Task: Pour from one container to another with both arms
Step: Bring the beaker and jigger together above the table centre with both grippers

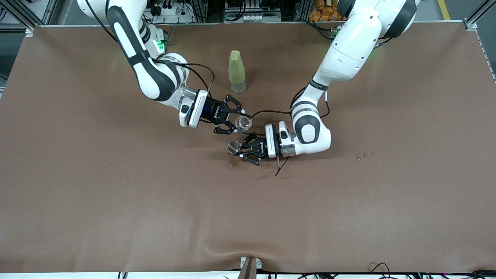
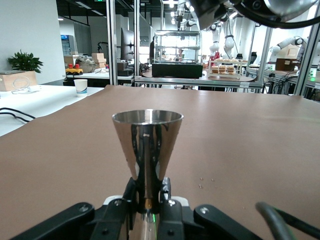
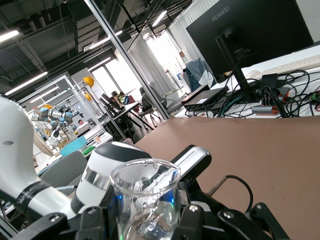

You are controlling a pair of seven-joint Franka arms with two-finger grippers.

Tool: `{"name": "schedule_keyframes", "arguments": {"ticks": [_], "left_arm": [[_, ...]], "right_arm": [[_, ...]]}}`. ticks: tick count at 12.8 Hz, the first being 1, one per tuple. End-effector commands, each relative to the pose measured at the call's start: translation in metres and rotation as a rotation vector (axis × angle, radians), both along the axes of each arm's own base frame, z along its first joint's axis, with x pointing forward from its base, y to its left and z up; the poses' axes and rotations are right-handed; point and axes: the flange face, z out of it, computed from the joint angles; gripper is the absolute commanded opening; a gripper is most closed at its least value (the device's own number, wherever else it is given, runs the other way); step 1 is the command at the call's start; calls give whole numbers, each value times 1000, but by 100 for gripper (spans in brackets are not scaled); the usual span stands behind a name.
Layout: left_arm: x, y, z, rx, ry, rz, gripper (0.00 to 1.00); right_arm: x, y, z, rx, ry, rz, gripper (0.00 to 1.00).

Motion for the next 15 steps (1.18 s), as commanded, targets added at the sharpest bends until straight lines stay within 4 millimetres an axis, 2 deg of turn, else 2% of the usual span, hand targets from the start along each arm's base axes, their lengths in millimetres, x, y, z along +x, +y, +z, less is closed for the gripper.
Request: {"name": "schedule_keyframes", "arguments": {"ticks": [1, 2, 5, 6, 8, 11, 13, 15], "left_arm": [[2, -21, -2, -14, -16, 29, 0], [2, -25, 0, -22, -15, 32, 0], [2, -30, 4, -30, -32, 29, 0], [3, -31, 5, -32, -51, 27, 0], [-1, -41, 7, -38, -68, 12, 0], [-11, -58, 2, -49, -62, -1, 0], [-12, -59, -3, -46, -60, -2, 0], [-11, -57, -9, -42, -61, 1, 0]], "right_arm": [[5, -8, 6, 21, -1, -11, 30], [8, -11, 4, 5, -19, -2, 30], [35, -52, 4, -16, -86, 60, 30], [37, -58, 3, -3, -92, 75, 30], [35, -57, -1, -2, -88, 82, 30], [35, -61, -24, -8, -26, 73, 28], [32, -62, -30, 19, 75, 63, 27], [31, -59, -26, 72, 138, 71, 27]]}}
